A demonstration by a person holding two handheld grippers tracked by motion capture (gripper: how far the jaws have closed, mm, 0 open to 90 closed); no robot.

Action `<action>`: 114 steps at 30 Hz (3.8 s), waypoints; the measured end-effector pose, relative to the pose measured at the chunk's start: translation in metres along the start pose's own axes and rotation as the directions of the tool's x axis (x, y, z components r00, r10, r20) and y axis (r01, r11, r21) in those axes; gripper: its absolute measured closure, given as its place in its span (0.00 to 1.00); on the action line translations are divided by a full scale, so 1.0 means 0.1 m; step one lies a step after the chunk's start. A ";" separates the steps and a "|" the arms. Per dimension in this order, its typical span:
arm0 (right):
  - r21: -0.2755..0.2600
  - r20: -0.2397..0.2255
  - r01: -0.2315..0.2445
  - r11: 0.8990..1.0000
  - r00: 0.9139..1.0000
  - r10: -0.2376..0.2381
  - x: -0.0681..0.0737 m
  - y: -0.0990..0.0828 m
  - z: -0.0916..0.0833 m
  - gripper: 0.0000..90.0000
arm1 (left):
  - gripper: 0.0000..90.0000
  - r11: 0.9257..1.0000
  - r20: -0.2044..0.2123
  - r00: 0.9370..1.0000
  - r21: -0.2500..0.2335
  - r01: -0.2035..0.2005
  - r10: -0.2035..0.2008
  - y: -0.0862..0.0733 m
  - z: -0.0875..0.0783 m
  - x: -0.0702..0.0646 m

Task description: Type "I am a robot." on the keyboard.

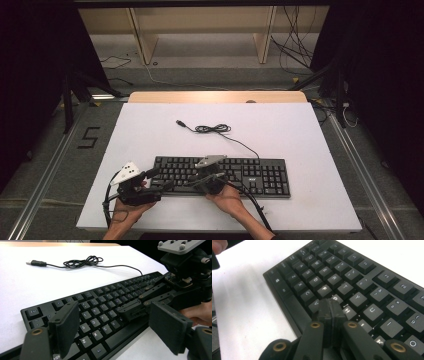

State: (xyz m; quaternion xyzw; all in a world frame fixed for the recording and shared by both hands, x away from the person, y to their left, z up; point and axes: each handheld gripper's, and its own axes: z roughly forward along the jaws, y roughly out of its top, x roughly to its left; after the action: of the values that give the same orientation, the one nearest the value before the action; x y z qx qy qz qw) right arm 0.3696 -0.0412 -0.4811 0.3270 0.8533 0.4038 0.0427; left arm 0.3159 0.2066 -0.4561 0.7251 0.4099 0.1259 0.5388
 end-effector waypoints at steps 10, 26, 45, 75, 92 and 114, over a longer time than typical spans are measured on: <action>-0.008 0.005 -0.018 1.000 1.000 0.018 -0.03 0.00 -0.02 1.00 | 0.27 1.000 -0.003 1.000 0.001 0.000 0.000 0.00 0.00 0.01; -0.078 0.049 -0.076 0.994 0.996 0.080 -0.32 0.07 -0.33 0.58 | 0.27 1.000 -0.007 1.000 0.001 -0.002 0.002 0.00 0.00 0.01; -0.065 0.077 -0.087 0.994 0.993 0.092 -0.45 0.01 -0.44 0.80 | 0.27 1.000 -0.007 1.000 0.001 -0.003 0.003 0.00 0.00 0.01; -0.007 0.103 -0.090 0.996 0.991 0.090 -0.49 -0.06 -0.32 1.00 | 0.27 1.000 -0.006 1.000 -0.003 -0.007 0.007 0.00 -0.01 0.00; -0.002 0.099 -0.087 0.996 0.991 0.087 -0.49 -0.07 -0.30 1.00 | 0.27 1.000 -0.008 1.000 -0.002 -0.006 0.006 0.00 -0.01 0.00; -0.047 0.080 -0.116 0.992 0.990 0.120 -0.47 -0.05 -0.37 0.95 | 0.27 1.000 -0.010 1.000 -0.001 -0.007 0.007 0.00 -0.01 0.01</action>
State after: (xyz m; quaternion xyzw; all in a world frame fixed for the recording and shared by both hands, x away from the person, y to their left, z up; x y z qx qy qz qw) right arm 0.3915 -0.0959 -0.4691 0.3921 0.8212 0.4100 0.0609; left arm 0.3158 0.2077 -0.4561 0.7257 0.4099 0.1318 0.5366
